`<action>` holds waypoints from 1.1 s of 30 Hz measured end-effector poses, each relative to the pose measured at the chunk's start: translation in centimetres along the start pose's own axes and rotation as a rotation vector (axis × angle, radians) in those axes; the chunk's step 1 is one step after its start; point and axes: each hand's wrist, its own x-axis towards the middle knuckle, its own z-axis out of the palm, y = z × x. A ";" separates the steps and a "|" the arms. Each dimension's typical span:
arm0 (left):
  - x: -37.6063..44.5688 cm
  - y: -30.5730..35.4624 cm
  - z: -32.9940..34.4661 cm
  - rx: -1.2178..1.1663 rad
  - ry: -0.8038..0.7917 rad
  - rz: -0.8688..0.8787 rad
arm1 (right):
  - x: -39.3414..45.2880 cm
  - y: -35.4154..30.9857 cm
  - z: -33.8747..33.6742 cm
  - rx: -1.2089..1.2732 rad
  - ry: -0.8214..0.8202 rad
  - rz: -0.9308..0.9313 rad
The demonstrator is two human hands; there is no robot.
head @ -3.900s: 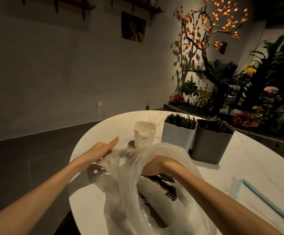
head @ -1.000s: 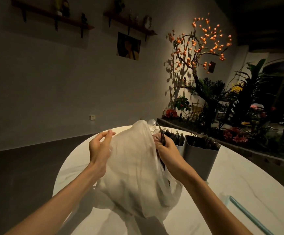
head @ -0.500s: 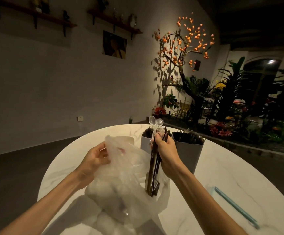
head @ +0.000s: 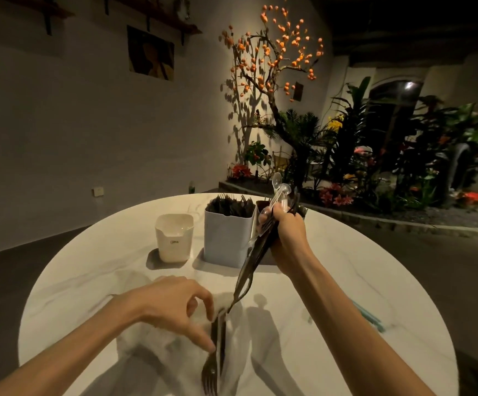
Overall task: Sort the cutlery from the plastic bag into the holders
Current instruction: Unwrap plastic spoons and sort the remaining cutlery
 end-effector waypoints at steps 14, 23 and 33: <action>0.0 -1.6 -2.7 0.109 0.174 -0.098 | -0.4 5.0 -7.2 -0.034 0.009 0.402; 6.7 2.2 1.8 -0.804 0.446 0.054 | -1.3 7.6 -6.8 -0.146 -0.072 0.518; 11.0 3.5 5.5 -1.477 0.070 -0.135 | -1.0 10.1 -6.7 -0.360 -0.125 0.373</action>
